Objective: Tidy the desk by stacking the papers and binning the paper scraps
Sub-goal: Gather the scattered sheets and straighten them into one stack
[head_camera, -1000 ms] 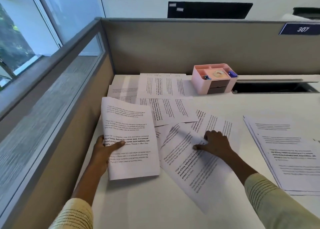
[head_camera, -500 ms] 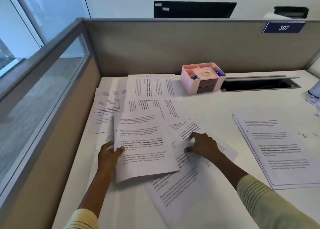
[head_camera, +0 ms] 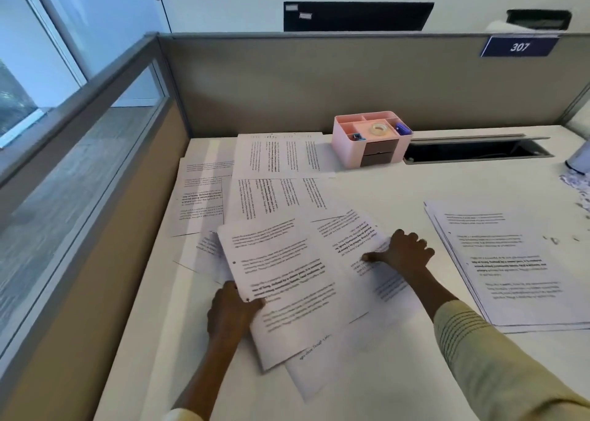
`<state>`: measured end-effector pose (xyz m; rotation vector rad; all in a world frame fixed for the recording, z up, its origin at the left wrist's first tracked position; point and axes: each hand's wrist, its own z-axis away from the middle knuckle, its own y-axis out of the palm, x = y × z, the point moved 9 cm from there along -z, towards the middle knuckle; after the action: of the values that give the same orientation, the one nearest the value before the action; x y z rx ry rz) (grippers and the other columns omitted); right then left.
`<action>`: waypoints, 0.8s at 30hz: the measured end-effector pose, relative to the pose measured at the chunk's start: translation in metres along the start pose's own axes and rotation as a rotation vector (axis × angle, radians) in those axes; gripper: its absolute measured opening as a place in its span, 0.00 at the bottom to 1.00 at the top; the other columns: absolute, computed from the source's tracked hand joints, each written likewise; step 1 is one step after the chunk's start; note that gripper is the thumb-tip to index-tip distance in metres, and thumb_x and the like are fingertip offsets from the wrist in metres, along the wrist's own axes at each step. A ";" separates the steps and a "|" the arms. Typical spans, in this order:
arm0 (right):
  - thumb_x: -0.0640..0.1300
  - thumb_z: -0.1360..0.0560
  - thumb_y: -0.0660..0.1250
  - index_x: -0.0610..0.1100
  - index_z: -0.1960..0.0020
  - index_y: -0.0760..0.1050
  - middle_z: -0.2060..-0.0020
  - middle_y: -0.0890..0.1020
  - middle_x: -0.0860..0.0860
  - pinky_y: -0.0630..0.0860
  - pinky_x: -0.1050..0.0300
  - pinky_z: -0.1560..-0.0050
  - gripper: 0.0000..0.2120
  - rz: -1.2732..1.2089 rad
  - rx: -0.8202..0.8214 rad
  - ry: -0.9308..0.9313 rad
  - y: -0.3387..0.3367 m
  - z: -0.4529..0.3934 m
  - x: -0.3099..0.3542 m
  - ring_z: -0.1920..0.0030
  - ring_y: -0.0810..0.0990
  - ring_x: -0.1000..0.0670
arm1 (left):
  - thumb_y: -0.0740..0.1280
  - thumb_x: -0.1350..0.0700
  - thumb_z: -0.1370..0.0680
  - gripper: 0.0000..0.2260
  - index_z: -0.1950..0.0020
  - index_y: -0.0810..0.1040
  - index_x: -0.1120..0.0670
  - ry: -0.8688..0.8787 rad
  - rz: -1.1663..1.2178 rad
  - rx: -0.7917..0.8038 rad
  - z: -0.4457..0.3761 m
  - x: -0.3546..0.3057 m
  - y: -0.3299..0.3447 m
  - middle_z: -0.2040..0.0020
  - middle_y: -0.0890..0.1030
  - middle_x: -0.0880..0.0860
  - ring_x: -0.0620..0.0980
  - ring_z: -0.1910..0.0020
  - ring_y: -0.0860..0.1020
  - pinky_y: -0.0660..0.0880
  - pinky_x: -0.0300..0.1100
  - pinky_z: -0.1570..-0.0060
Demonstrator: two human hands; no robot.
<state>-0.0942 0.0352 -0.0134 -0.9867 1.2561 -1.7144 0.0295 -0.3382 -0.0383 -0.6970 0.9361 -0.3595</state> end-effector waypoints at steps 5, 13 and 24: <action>0.62 0.46 0.80 0.39 0.34 0.61 0.39 0.67 0.38 0.71 0.43 0.41 0.51 -0.177 0.113 0.024 0.009 0.005 -0.008 0.38 0.70 0.35 | 0.67 0.37 0.27 0.37 0.31 0.58 0.60 0.017 -0.394 -0.087 0.033 -0.031 0.020 0.35 0.65 0.60 0.58 0.36 0.67 0.70 0.49 0.43; 0.47 0.40 0.79 0.47 0.62 0.69 0.52 0.75 0.46 0.64 0.47 0.47 0.18 -0.317 0.170 -0.014 -0.005 -0.011 -0.026 0.41 0.75 0.40 | 0.68 0.53 0.23 0.39 0.24 0.45 0.65 0.049 -0.463 0.009 0.039 -0.044 0.046 0.30 0.58 0.66 0.60 0.34 0.68 0.67 0.45 0.35; 0.37 0.25 0.62 0.47 0.47 0.78 0.50 0.79 0.46 0.43 0.24 0.34 0.11 0.388 -0.372 -0.529 -0.185 0.014 0.059 0.37 0.69 0.43 | 0.74 0.40 0.33 0.33 0.36 0.67 0.56 0.059 -0.400 -0.070 0.046 -0.045 0.054 0.38 0.66 0.57 0.57 0.38 0.68 0.70 0.48 0.44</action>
<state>-0.1309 0.0153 0.1767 -1.2136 1.3149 -0.8613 0.0422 -0.2558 -0.0299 -0.9445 0.8658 -0.7056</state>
